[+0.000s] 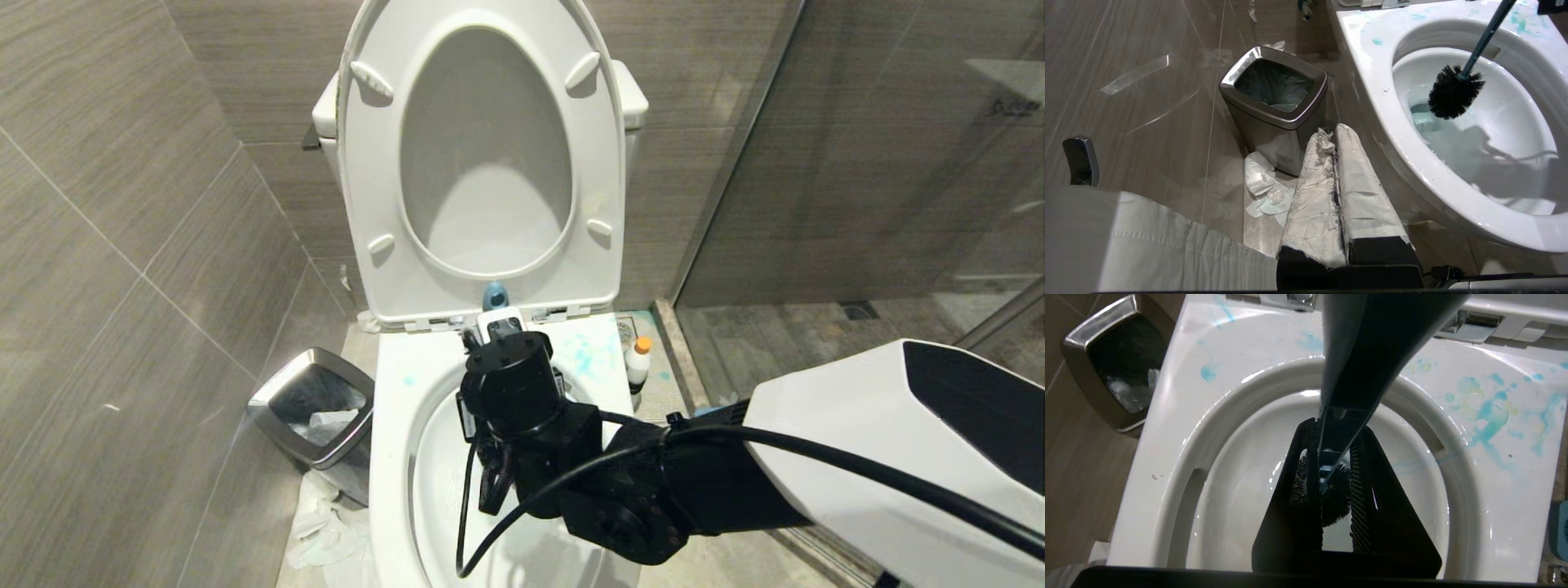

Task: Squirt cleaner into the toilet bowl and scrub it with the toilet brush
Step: Scrub the toilet bowl

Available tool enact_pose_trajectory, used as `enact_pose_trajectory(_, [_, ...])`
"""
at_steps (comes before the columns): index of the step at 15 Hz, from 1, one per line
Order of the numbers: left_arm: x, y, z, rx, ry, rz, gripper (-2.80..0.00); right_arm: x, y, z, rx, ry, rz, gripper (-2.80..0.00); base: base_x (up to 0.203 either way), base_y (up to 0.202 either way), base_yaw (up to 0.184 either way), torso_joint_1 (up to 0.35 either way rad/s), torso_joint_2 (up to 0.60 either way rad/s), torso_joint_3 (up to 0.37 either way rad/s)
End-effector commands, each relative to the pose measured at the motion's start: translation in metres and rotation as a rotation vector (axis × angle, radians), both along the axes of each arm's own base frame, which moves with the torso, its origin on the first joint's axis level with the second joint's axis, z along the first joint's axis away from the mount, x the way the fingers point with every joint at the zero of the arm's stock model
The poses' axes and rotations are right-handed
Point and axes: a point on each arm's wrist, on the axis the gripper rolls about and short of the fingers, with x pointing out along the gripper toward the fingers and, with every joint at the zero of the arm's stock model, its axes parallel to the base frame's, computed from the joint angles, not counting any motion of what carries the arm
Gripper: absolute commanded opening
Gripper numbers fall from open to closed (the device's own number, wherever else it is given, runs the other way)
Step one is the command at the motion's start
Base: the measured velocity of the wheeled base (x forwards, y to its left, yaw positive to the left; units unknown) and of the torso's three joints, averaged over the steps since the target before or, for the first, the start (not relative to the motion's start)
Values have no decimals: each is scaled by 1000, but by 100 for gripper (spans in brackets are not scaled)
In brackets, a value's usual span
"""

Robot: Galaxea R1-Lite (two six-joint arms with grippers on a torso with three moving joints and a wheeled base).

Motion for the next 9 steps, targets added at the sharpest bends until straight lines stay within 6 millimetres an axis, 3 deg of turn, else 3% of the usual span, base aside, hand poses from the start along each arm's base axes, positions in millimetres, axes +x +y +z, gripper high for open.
enact_pose_trajectory(1, [0, 0, 0, 0, 3, 1, -280, 12, 6, -9, 5, -5, -17, -280, 0, 0, 0, 0, 0, 0])
enact_pose_trajectory(6, [0, 0, 0, 0, 1, 0, -280, 51, 20, -59, -28, 15, -60, -280, 0, 0, 0, 0, 0, 0])
enact_pose_trajectory(9, [0, 0, 0, 0, 1, 3, -280, 61, 19, -91, -71, 48, -77, -280, 0, 0, 0, 0, 0, 0])
